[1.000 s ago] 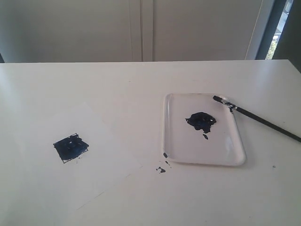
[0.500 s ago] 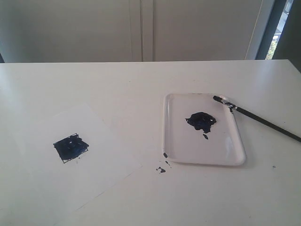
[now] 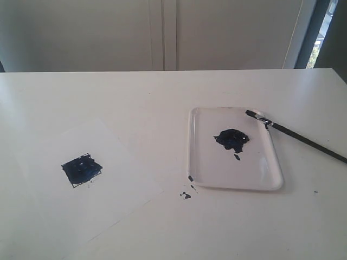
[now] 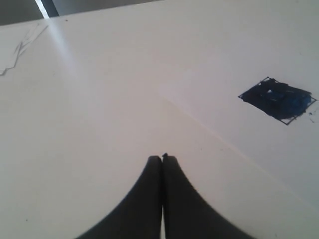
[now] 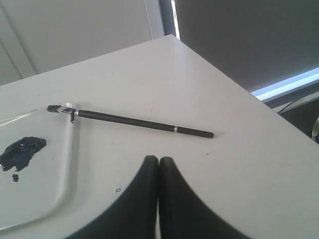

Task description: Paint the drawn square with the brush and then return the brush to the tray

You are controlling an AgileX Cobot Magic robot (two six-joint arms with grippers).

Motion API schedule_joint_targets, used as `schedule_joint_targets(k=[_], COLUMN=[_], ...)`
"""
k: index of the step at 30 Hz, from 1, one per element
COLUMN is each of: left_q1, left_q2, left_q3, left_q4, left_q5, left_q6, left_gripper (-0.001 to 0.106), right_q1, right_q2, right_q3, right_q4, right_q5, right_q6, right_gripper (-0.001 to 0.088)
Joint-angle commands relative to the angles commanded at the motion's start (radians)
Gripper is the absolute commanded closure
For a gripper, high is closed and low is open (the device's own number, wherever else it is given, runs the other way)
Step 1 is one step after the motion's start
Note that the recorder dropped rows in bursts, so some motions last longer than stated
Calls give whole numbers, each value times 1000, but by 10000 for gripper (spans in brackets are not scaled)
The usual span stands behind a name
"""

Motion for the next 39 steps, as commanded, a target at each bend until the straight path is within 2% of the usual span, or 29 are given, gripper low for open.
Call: schedule_joint_targets(k=[20,24,39], left_q1=[0,-23,-23], left_q2=[0,0,0], left_q3=[0,0,0], left_q4=[0,0,0], left_q5=[0,0,0], left_q6=[2,2,2], left_gripper=[1053,1053,1053], right_q1=[0,0,0], right_q2=[0,0,0], right_q3=[0,0,0], right_q4=[0,0,0], right_q5=[0,0,0], right_q6=[6,6,6], right_gripper=[868,868,868])
